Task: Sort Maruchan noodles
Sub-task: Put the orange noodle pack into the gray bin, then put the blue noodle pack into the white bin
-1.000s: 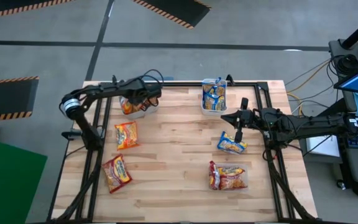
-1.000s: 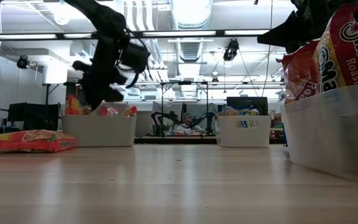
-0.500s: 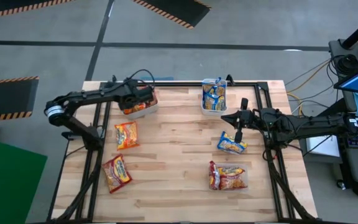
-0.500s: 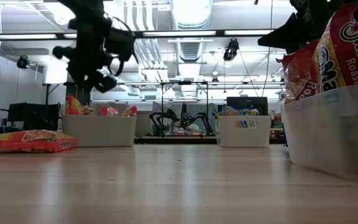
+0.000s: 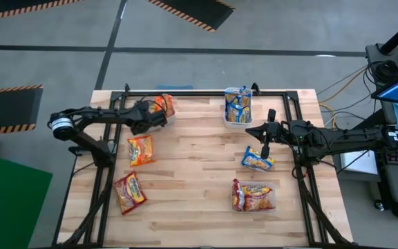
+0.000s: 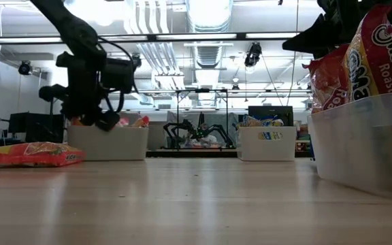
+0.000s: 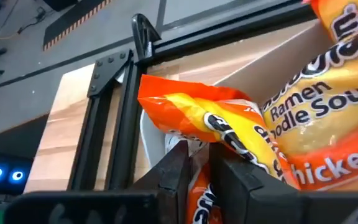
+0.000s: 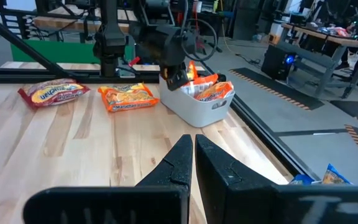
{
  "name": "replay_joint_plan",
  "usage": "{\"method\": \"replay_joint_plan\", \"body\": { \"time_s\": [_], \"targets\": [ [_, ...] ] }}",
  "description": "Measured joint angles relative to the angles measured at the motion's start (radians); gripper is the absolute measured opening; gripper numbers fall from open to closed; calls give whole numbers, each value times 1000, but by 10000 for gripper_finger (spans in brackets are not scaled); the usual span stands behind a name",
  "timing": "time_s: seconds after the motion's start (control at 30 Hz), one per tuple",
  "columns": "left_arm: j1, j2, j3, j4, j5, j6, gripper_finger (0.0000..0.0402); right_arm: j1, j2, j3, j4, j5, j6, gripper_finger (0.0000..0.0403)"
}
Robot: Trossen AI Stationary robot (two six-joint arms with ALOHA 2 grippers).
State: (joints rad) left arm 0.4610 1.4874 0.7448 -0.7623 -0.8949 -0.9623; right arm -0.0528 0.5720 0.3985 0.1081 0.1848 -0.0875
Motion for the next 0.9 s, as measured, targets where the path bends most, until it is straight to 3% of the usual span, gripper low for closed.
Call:
{"method": "replay_joint_plan", "body": {
  "time_s": [0.17, 0.43, 0.63, 0.9],
  "targets": [
    [0, -29, 50, -81, -1, 31, 43, 0, 0, 0, 0, 0, 1, 9],
    [32, -45, 131, -96, -142, 106, 43, 0, 0, 0, 0, 0, 2, 9],
    [92, -3, 99, -48, -115, 117, 43, 0, 0, 0, 0, 0, 10, 9],
    [94, 54, 81, -53, -99, 136, 42, 0, 0, 0, 1, 0, 9, 9]
  ]
}}
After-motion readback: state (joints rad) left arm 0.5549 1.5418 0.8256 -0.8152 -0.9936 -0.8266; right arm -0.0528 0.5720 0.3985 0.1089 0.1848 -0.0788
